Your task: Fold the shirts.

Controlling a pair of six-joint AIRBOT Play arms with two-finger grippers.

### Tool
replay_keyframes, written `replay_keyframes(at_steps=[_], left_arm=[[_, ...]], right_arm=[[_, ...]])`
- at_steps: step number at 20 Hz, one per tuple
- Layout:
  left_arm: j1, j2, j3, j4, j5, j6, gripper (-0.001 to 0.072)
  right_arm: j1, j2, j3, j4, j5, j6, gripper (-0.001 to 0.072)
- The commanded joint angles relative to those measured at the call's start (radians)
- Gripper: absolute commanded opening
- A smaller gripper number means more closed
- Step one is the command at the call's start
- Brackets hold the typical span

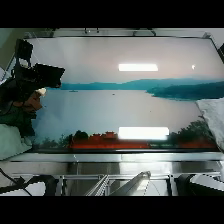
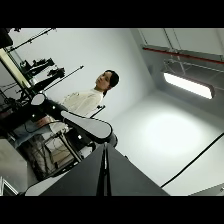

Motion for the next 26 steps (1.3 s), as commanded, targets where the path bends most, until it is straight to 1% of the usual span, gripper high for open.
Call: replay_keyframes(at_steps=[1,2,6,8,9,10,11,12,14,15,16,18,20,21,23,26], left_arm=[[0.000,0.000,0.000,0.000,0.000,-0.001,0.0016],[-0.001,0.000,0.000,-0.001,0.002,-0.001,0.0016],[-0.001,0.000,0.000,-0.001,-0.001,-0.001,0.0016],[-0.001,0.001,0.000,-0.004,0.004,-0.001,0.0014],[0.000,0.001,0.000,-0.007,0.010,-0.001,0.0008],[0.002,0.001,0.003,0.000,0.021,-0.002,0.0000],[0.008,0.001,0.021,0.035,0.032,-0.005,-0.0004],[0.013,0.002,0.047,0.084,0.047,-0.021,-0.0004],[0.013,0.034,0.102,0.158,0.119,-0.054,-0.0005],[0.016,0.065,0.123,0.204,0.155,-0.054,-0.0004],[0.016,0.110,0.127,0.270,0.187,-0.056,-0.0004],[0.008,0.240,0.059,0.386,0.257,-0.098,-0.0003],[0.002,0.382,-0.070,0.394,0.303,-0.109,-0.0002],[0.002,0.448,-0.135,0.402,0.323,-0.119,-0.0002],[0.002,0.589,-0.267,0.460,0.381,-0.162,-0.0002],[-0.030,0.792,-0.449,0.662,0.459,-0.292,-0.0002]], right_arm=[[-0.011,0.041,-0.008,-0.006,0.060,0.002,0.0612],[-0.010,0.041,0.021,-0.008,0.113,-0.006,0.0701],[-0.003,0.041,0.180,0.011,0.328,-0.027,0.0701],[0.030,0.041,0.255,0.115,0.369,-0.029,0.0699],[0.062,0.041,0.282,0.203,0.369,-0.051,0.0663],[0.108,0.041,0.305,0.318,0.361,-0.100,0.0398],[0.158,0.042,0.323,0.437,0.350,-0.158,0.0082],[0.218,0.047,0.338,0.569,0.332,-0.226,0.0019],[0.341,0.067,0.358,0.791,0.308,-0.340,0.0019],[0.411,0.089,0.359,0.868,0.308,-0.396,0.0018],[0.483,0.119,0.358,0.887,0.300,-0.436,0.0018],[0.651,0.197,0.357,0.874,0.266,-0.488,0.0017],[0.832,0.282,0.343,0.824,0.203,-0.504,0.0017],[0.927,0.333,0.317,0.773,0.164,-0.503,0.0017],[1.096,0.439,0.217,0.686,0.102,-0.478,0.0017],[1.295,0.600,-0.040,0.639,0.009,-0.453,0.0017]])
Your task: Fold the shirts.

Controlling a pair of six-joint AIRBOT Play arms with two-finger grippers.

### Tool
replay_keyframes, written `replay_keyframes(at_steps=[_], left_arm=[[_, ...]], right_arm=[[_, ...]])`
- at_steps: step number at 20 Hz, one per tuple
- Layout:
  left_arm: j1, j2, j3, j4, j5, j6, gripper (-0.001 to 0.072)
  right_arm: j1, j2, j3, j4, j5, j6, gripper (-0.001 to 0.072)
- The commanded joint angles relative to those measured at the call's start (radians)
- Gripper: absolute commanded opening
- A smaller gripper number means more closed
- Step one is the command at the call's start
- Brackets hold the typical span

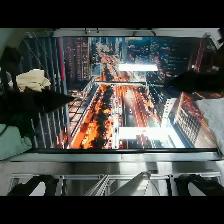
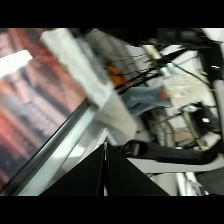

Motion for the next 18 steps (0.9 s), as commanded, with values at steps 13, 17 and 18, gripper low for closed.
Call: replay_keyframes(at_steps=[13,17,18], left_arm=[[-0.040,0.403,-0.301,0.211,0.188,-0.184,0.0015],[-0.040,0.403,-0.301,0.211,0.187,-0.184,0.0015],[-0.040,0.403,-0.301,0.211,0.185,-0.185,0.0015]], right_arm=[[0.242,0.195,-0.358,-0.069,-0.176,0.035,0.0019],[0.242,0.195,-0.358,-0.069,-0.176,0.035,0.0019],[0.242,0.195,-0.358,-0.069,-0.176,0.035,0.0019]])
